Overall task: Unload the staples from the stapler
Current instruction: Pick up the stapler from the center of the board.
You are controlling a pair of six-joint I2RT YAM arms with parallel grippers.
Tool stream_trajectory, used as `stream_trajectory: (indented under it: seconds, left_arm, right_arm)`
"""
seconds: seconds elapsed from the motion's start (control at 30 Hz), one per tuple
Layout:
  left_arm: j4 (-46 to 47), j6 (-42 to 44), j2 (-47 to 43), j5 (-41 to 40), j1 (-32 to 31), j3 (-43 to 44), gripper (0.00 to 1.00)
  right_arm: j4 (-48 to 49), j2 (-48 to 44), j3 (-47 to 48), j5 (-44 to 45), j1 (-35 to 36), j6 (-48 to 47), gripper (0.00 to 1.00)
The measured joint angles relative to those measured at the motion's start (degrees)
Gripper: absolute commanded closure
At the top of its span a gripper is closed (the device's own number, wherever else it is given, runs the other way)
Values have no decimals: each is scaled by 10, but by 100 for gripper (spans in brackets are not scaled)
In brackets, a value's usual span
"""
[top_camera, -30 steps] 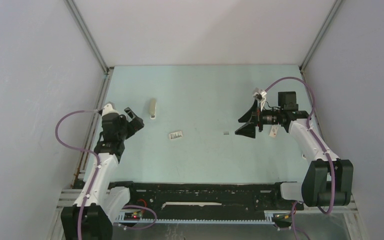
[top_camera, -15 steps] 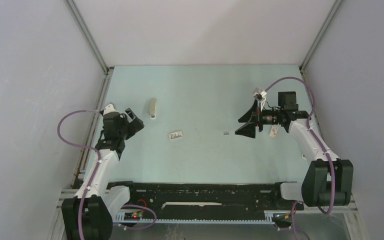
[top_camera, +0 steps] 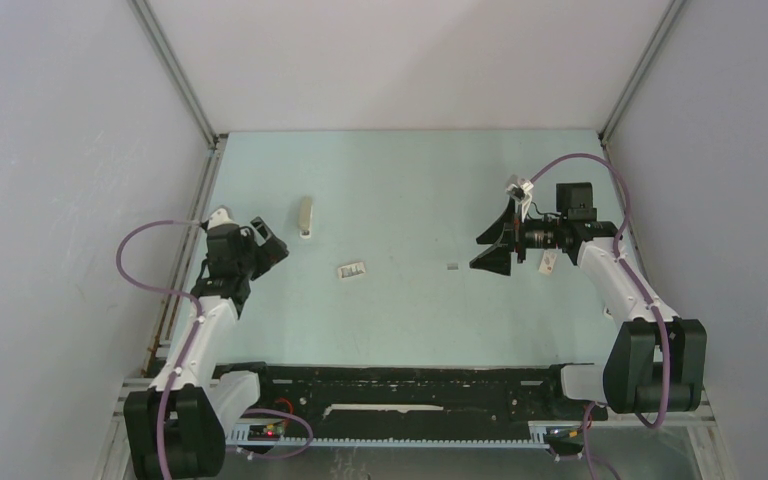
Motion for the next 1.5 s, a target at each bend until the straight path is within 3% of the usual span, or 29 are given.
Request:
stream_trajectory:
  seconds: [0.5, 0.87, 1.03, 1.23, 1.5]
  left_arm:
    - [-29, 18, 53, -3, 7, 20, 0]
    - [-71, 64, 209, -10, 75, 177, 19]
    - [-95, 80, 267, -12, 83, 213, 22]
    - [-110, 99, 259, -37, 92, 214, 27]
    - [-98, 127, 230, 5, 195, 214, 33]
  right_arm:
    - [3, 0, -7, 0, -7, -1, 0]
    - [1, 0, -7, 0, -24, -7, 0]
    - [-4, 0, -7, -2, -33, -10, 0]
    - [-7, 0, -7, -7, -40, -12, 0]
    - [-10, 5, -7, -16, -47, -21, 0]
